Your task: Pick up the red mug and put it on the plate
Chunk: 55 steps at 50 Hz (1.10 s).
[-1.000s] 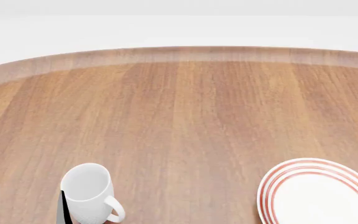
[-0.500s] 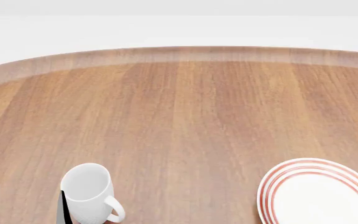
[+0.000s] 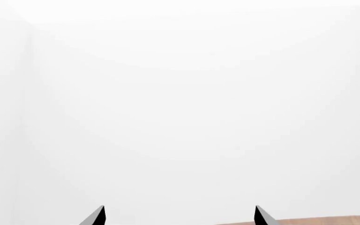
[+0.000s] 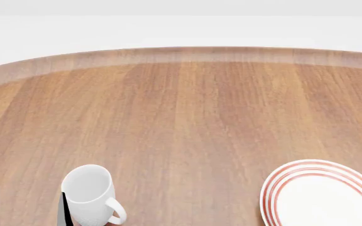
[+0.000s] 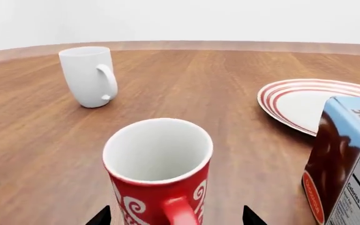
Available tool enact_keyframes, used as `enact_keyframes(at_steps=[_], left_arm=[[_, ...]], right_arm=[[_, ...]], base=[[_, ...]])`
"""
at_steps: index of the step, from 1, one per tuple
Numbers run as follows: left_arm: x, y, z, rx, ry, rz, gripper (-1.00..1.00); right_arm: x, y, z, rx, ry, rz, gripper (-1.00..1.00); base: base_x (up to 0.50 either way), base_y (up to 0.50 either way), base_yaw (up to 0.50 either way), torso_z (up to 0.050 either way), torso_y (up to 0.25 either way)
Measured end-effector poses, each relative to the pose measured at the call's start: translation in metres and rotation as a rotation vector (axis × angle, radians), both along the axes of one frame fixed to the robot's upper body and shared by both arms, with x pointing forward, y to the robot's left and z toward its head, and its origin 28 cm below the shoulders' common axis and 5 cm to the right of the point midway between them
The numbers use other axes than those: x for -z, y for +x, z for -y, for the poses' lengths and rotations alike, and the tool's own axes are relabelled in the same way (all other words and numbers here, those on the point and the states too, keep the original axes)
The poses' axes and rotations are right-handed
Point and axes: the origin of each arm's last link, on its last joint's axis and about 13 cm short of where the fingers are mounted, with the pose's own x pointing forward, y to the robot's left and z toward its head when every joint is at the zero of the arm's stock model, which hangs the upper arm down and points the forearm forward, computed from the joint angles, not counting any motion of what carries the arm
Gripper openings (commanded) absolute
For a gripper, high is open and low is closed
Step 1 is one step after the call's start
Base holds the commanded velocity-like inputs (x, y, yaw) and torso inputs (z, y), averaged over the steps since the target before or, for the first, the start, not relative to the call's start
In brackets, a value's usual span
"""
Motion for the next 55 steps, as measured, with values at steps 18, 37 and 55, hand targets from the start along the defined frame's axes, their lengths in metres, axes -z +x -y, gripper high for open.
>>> enact_keyframes(at_steps=[18,37,55], left_arm=[[0.000,0.000,0.000,0.001,0.002,0.000,1.00],[0.000,0.000,0.000,-0.001,0.004,0.001,1.00],[0.000,0.000,0.000,-0.003,0.005,-0.001,1.00]], right_arm=[[0.012,-0.002,0.000,-0.001,0.006,-0.026,1.00],[0.025,-0.007,0.002,0.012,0.025,-0.048,1.00],[0.027,-0.011,0.004,0.027,0.034,-0.050,1.00]], base=[[0.00,0.00,0.00,0.000,0.000],[0.00,0.00,0.00,0.000,0.000],[0.00,0.00,0.00,0.000,0.000]])
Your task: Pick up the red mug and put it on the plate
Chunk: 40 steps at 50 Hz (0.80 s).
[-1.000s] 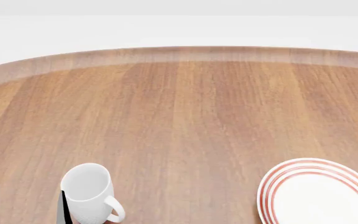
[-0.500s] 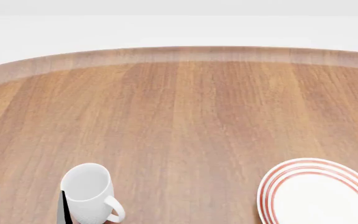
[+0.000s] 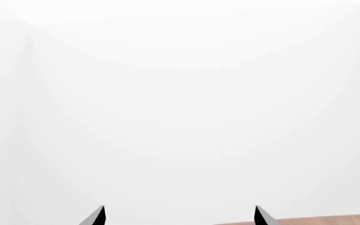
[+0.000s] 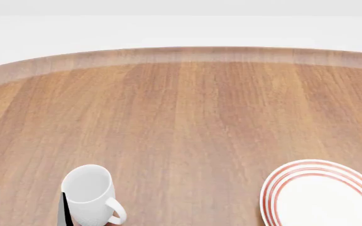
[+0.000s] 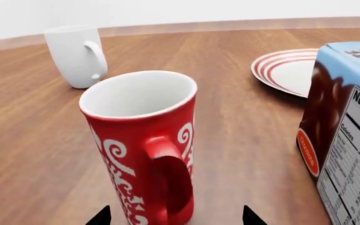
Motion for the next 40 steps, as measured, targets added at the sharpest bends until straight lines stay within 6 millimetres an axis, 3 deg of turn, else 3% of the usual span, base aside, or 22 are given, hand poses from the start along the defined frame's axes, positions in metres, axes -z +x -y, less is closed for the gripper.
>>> enact_keyframes(at_steps=[40], left_arm=[[0.0000,0.0000,0.0000,-0.001,0.001,-0.002,1.00]], right_arm=[[-0.0101,0.0015,-0.0027,0.001,0.010,0.023,1.00]], base=[[0.00,0.00,0.00,0.000,0.000]])
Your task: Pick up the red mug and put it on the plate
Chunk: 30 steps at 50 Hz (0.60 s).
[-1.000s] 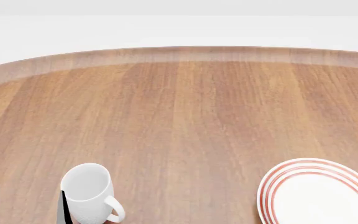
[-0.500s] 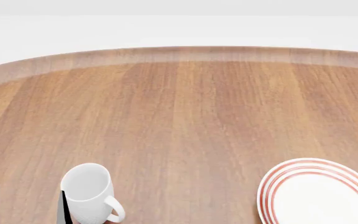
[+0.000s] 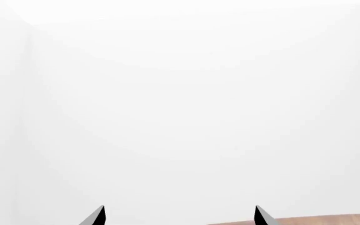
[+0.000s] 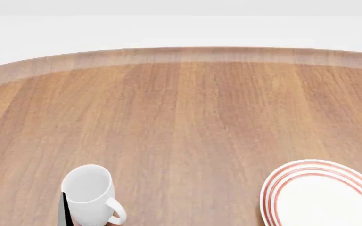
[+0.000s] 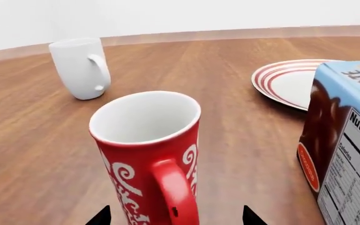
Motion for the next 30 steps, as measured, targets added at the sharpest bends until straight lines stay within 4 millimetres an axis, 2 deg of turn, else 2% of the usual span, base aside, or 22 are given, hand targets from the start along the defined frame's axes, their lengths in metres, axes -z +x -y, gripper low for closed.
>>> enact_keyframes(at_steps=[28,29,30], left_arm=[[0.0000,0.0000,0.0000,-0.001,0.000,-0.002,1.00],[0.0000,0.0000,0.0000,-0.001,0.001,-0.002,1.00],[0.0000,0.0000,0.0000,-0.001,0.001,-0.001,1.00]], right_arm=[[0.0008,0.0039,0.0004,0.003,-0.009,0.005,1.00],[0.0008,0.0039,0.0004,0.003,-0.009,0.005,-1.00],[0.0007,0.0039,0.0003,0.003,-0.009,0.005,-1.00]], base=[[0.00,0.00,0.00,0.000,0.000],[0.00,0.00,0.00,0.000,0.000],[0.00,0.00,0.00,0.000,0.000]])
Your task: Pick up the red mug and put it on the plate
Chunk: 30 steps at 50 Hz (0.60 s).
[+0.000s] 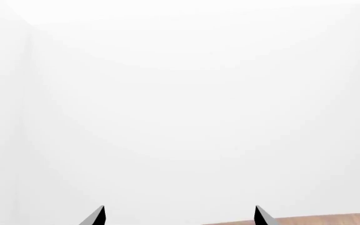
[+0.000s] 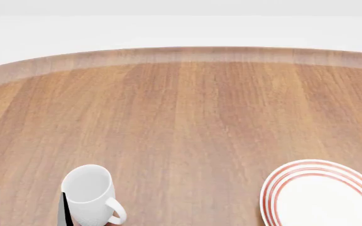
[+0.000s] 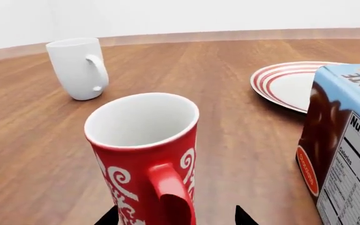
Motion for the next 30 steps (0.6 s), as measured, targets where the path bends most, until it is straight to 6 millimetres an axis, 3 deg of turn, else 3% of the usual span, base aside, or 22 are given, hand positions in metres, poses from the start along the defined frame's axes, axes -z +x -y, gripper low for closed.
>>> enact_keyframes(at_steps=[30], left_arm=[[0.0000,0.0000,0.0000,-0.002,0.001,0.001,1.00]], right_arm=[[-0.0026,-0.0004,0.0001,0.022,0.007,-0.004,-1.00]], base=[[0.00,0.00,0.00,0.000,0.000]])
